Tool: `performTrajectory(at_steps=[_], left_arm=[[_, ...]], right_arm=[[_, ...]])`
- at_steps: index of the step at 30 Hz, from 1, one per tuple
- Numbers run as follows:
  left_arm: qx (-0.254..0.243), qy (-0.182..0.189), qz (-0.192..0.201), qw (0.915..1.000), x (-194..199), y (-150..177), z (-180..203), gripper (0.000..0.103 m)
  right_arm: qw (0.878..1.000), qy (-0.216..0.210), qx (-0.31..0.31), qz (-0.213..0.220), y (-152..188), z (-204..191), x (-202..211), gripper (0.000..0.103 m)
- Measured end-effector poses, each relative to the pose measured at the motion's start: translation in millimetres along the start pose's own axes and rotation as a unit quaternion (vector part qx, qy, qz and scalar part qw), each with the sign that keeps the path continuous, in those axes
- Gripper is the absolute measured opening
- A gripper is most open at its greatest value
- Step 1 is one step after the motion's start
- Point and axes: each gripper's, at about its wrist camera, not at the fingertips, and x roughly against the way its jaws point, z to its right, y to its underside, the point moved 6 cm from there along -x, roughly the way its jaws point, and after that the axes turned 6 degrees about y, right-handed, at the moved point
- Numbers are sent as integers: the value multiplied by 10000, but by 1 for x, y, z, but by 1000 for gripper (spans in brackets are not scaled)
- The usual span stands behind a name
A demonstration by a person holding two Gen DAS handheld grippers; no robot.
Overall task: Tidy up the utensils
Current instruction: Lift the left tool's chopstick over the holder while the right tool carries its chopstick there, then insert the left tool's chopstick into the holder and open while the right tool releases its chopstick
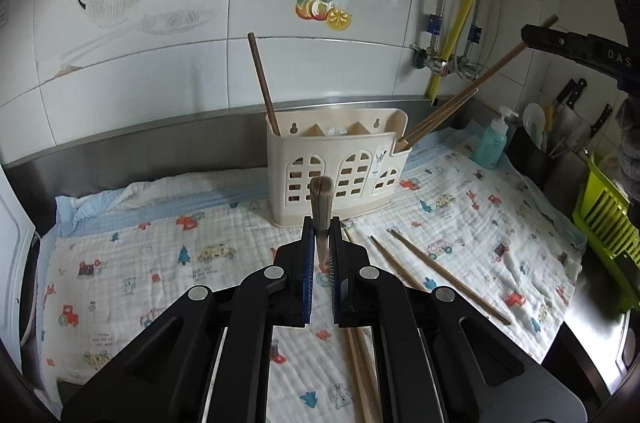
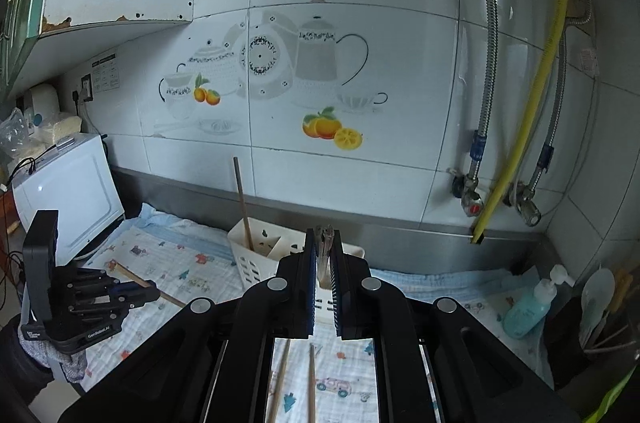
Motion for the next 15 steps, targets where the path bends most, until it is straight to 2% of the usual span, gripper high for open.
performTrajectory(at_steps=[5, 15], left_arm=[[-119, -5, 151, 9998, 6, -24, 1, 6], [-305, 30, 758, 9967, 44, -94, 6, 6]], right_arm=[[9995, 100, 86, -274, -11, 3, -28, 6], [9957, -9, -34, -927, 11, 3, -85, 7]])
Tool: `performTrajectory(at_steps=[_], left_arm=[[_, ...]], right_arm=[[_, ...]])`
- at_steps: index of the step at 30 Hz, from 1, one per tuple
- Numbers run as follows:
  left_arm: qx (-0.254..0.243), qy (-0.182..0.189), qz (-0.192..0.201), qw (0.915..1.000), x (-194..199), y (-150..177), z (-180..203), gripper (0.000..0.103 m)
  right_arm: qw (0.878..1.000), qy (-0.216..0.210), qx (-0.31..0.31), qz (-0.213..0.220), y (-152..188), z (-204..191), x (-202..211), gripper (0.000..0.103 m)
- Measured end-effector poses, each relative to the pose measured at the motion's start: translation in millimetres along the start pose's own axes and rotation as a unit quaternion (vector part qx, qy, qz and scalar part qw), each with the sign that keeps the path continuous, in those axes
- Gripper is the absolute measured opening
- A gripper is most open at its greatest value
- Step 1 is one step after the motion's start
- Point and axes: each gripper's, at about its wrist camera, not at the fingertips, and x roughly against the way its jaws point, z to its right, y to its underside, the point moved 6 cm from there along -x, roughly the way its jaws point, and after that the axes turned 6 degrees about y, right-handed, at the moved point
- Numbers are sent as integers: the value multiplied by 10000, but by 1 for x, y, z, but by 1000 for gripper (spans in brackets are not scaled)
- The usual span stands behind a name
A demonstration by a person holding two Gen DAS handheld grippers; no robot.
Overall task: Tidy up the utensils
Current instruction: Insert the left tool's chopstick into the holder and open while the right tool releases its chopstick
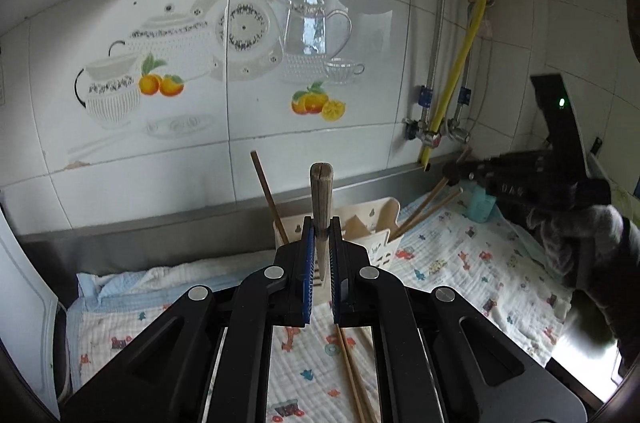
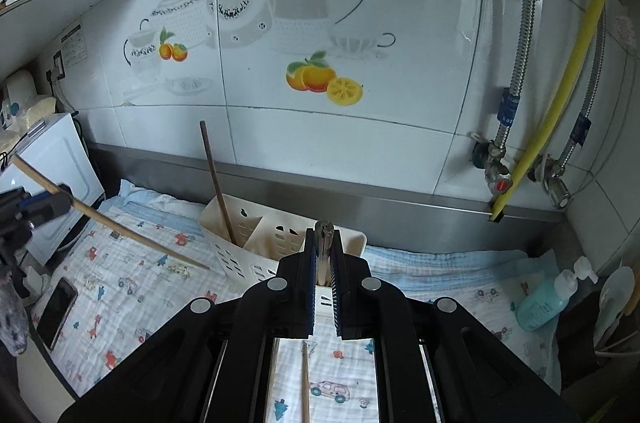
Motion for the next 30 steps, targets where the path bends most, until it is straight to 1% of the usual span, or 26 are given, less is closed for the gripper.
performTrajectory(at_steps=[5, 9, 13, 17, 19, 22, 25, 27, 30], left_arm=[[-113, -107, 260, 9995, 0, -35, 0, 6], [-41, -138, 173, 9997, -20, -47, -7, 6], [109, -153, -78, 9998, -46, -43, -15, 5], [186, -179, -226, 9994, -63, -39, -21, 6], [229, -136, -291, 9992, -71, -38, -22, 6], [252, -151, -385, 9988, -81, -34, -24, 6], [296, -141, -469, 9984, -89, -30, -26, 6], [347, -136, -524, 9979, -95, -26, -28, 6], [411, -124, -594, 9973, -101, -20, -31, 6]], right_arm=[[9999, 21, -20, -138, 7, -1, -17, 7], [9999, 49, 44, -142, 10, -3, -21, 7], [9999, 94, 92, -36, 8, -3, -17, 7], [9998, 141, 135, 94, 5, -2, -9, 8], [9997, 139, 130, 150, 4, -2, -4, 10], [9995, 114, 123, 259, 5, -2, 6, 15], [9991, 58, 93, 409, 10, -4, 20, 16], [9987, 31, 57, 501, 15, -4, 30, 21], [9981, 41, 48, 610, 28, -6, 41, 22]])
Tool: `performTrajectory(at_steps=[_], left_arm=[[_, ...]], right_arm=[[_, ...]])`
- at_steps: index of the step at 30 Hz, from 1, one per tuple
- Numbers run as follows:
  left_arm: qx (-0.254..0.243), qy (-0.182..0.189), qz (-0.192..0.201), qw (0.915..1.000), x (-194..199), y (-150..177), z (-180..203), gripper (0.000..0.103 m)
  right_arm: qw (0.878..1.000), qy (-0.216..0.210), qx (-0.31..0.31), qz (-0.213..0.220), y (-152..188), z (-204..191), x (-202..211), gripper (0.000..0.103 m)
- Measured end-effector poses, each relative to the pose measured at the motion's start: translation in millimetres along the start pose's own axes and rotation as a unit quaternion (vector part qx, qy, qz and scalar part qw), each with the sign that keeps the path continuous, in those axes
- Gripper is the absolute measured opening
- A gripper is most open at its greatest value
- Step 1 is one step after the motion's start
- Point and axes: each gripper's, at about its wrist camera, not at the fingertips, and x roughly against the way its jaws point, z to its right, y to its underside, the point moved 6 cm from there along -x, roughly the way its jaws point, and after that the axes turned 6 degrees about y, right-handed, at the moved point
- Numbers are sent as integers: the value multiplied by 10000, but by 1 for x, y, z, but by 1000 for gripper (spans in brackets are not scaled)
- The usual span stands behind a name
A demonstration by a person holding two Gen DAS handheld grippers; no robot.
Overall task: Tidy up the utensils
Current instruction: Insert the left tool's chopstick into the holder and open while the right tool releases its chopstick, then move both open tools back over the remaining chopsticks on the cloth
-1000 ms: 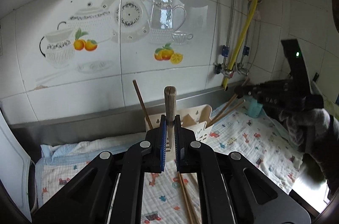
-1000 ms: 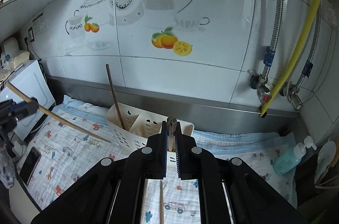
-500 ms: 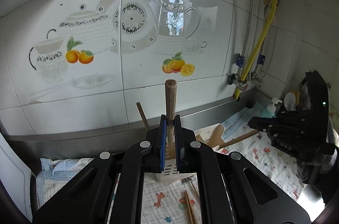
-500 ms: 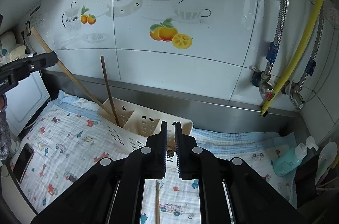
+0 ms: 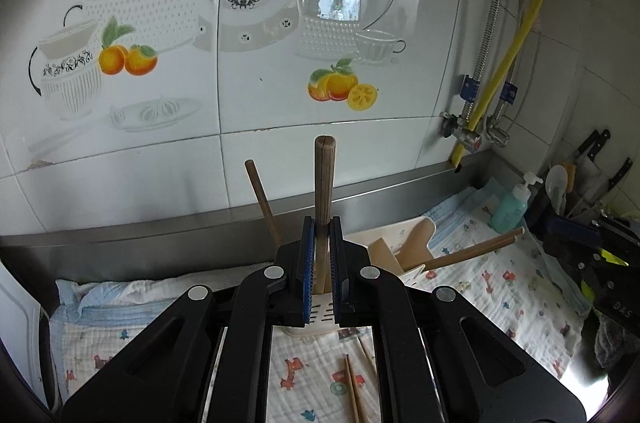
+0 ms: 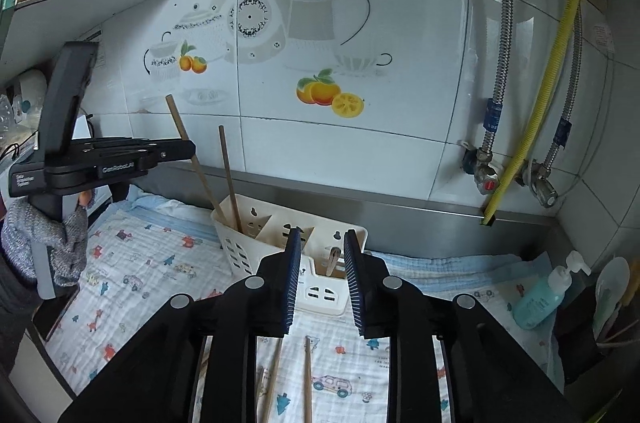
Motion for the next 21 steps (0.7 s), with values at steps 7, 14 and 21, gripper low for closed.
performTrajectory(at_steps=[7, 14, 21], left_arm=[[48, -75, -5, 10000, -3, 4, -4, 8], [83, -87, 76, 9999, 10, 3, -3, 10], [67, -154, 285, 9995, 39, 18, 3, 42]], right_arm=[[9999, 4, -50, 92, 32, -5, 18, 30], [9996, 21, -279, 1, 65, -2, 24, 40], [9983, 42, -520, -275, 113, -2, 25, 50]])
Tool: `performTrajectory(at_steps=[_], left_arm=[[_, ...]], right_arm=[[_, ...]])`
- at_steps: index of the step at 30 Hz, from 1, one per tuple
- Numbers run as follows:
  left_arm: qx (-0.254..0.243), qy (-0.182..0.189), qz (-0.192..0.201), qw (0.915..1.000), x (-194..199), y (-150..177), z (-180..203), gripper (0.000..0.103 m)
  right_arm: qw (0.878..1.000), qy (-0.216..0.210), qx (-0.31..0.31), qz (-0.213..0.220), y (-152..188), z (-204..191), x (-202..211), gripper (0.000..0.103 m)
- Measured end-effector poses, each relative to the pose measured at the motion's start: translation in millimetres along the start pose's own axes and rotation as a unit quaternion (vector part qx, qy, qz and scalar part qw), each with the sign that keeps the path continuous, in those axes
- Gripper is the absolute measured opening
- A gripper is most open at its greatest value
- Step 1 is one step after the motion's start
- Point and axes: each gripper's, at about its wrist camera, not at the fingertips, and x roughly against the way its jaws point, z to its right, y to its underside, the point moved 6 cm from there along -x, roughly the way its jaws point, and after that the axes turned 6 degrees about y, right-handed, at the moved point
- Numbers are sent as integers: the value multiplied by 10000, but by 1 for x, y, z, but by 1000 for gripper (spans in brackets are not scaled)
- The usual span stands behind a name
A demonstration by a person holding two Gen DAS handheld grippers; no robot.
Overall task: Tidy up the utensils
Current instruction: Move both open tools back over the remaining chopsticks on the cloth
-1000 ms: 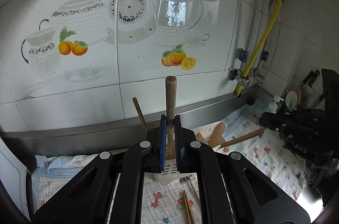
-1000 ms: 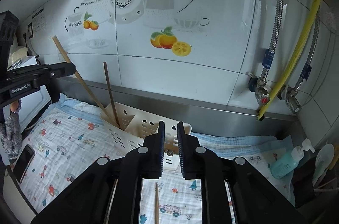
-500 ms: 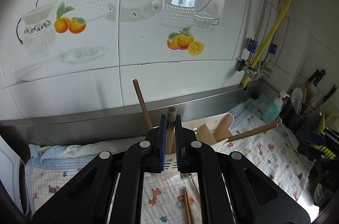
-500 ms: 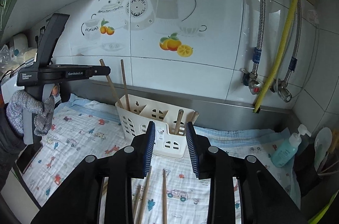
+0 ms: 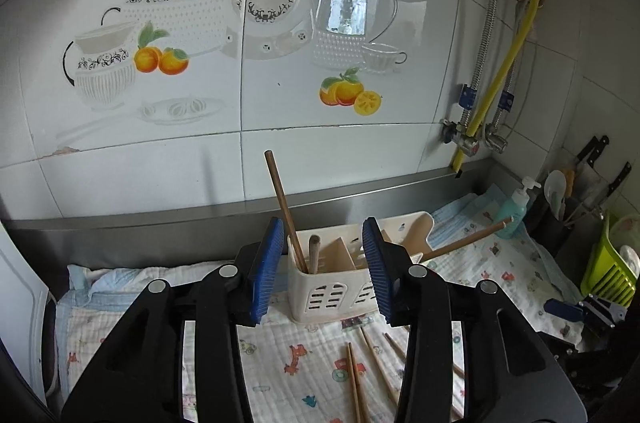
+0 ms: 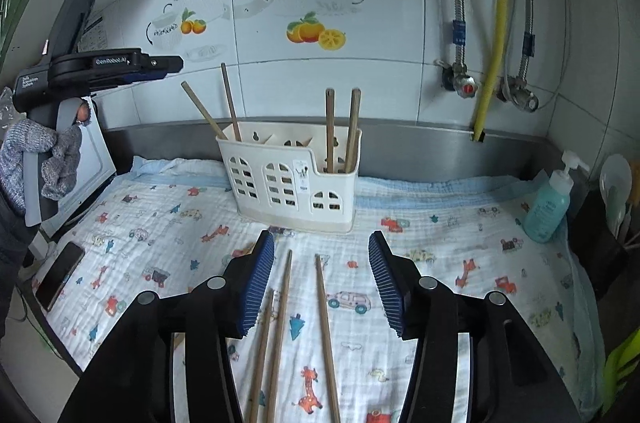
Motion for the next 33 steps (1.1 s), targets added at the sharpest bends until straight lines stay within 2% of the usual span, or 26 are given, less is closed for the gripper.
performTrajectory(at_steps=[2, 4, 5, 7, 9, 13, 16, 25, 33], left_arm=[[16, 57, -4, 10000, 7, 10, 2, 43], [35, 63, 34, 10000, 16, 23, 4, 56], [46, 58, 47, 10000, 20, 30, 5, 59], [72, 33, 1, 10000, 26, 47, 7, 66], [49, -53, -62, 10000, 30, 66, 9, 70], [52, -111, -204, 9997, 37, 101, 11, 78], [84, -210, -393, 9990, 39, 131, 11, 80], [393, -454, -888, 9942, 37, 200, -1, 83], [248, -579, -1384, 9884, 24, 247, 5, 83]], right_arm=[[9999, 51, -30, -100, 16, 0, -2, 51], [9998, 48, -67, -190, 31, 0, -2, 57], [9997, 56, -103, -236, 39, 0, -3, 60], [9993, 29, -166, -321, 52, 1, -4, 61], [9988, 13, -291, -397, 63, 3, -5, 70], [9981, 26, -405, -458, 80, 5, -5, 71], [9978, 43, -424, -502, 90, 5, -5, 76], [9972, 95, -459, -575, 109, 3, -5, 77], [9963, 56, -567, -647, 119, 3, -6, 78]])
